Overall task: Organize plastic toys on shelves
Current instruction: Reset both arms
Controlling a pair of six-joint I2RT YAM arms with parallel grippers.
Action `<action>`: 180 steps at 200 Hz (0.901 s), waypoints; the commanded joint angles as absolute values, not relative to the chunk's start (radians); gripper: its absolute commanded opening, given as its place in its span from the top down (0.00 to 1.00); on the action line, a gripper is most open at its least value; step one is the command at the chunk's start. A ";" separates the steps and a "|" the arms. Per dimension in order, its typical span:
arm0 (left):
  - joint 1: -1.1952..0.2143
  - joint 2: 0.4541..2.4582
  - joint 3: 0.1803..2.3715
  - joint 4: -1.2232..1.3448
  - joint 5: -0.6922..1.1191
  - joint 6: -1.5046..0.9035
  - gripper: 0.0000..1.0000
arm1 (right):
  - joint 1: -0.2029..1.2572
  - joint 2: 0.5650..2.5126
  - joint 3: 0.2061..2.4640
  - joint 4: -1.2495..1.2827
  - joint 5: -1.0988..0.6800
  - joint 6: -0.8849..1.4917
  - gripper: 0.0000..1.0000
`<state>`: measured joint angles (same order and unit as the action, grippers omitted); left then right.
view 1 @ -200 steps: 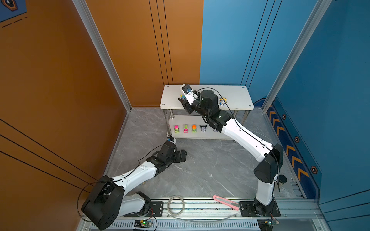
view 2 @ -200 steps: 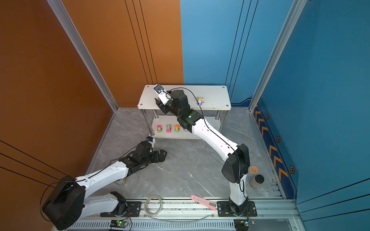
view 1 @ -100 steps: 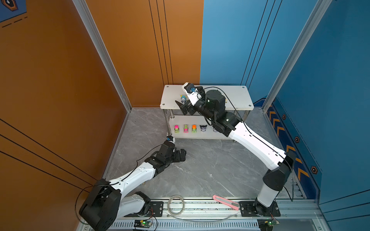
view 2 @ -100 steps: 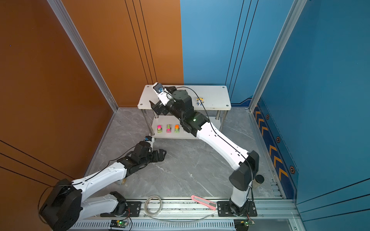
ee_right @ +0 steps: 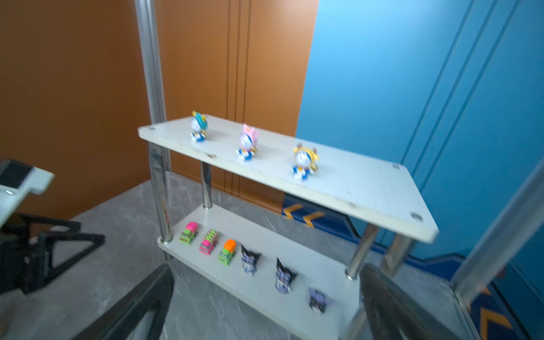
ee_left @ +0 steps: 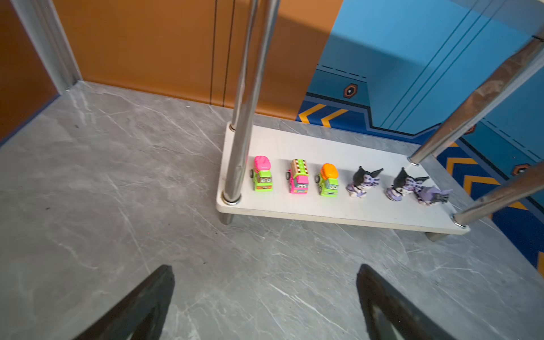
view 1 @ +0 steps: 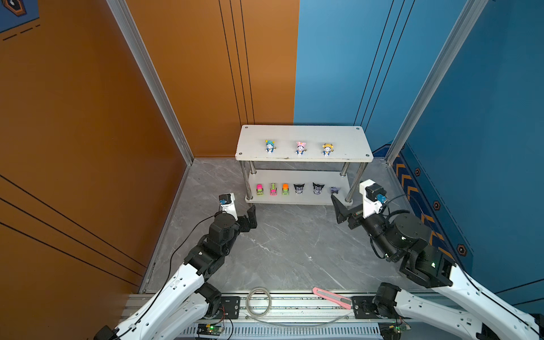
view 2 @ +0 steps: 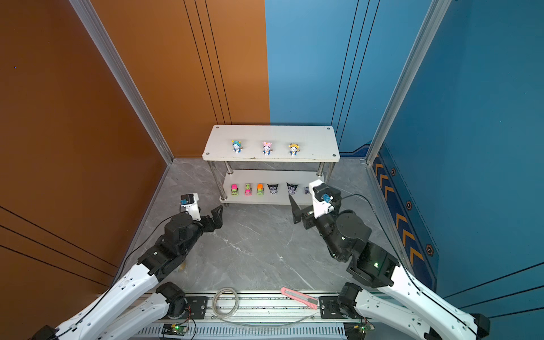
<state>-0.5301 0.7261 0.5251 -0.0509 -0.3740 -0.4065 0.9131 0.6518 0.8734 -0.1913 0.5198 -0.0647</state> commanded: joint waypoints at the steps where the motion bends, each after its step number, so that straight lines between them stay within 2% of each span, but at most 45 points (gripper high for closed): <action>1: -0.519 0.695 0.474 -0.111 -0.512 -0.370 0.02 | 0.875 0.470 0.705 -0.358 0.634 0.078 0.00; 32: -0.519 0.634 0.389 -0.034 -0.629 -0.319 0.02 | 0.867 0.192 0.498 -0.353 0.813 0.157 0.00; 46: -0.518 0.603 0.332 0.029 -0.667 -0.255 0.02 | 0.851 0.143 0.422 -0.351 0.960 0.171 0.00; 60: -0.516 0.582 0.263 0.126 -0.644 -0.134 0.02 | 0.817 0.145 0.334 -0.338 0.983 0.124 0.00; 91: -0.479 0.583 0.203 0.280 -0.565 0.005 0.02 | 0.708 0.286 0.299 -0.296 0.874 0.118 0.00; 110: -0.418 0.642 0.217 0.295 -0.561 0.020 0.02 | 0.592 0.371 0.260 -0.209 0.800 0.100 0.00; 136: -0.303 0.802 0.206 0.436 -0.469 0.018 0.02 | 0.427 0.459 0.167 -0.026 0.654 0.108 0.00; 161: -0.178 1.045 0.198 0.619 -0.350 -0.028 0.02 | 0.260 0.489 0.141 0.085 0.505 0.105 0.00; 180: -0.165 1.160 0.250 0.673 -0.299 -0.015 0.02 | 0.141 0.513 0.121 0.173 0.408 0.113 0.00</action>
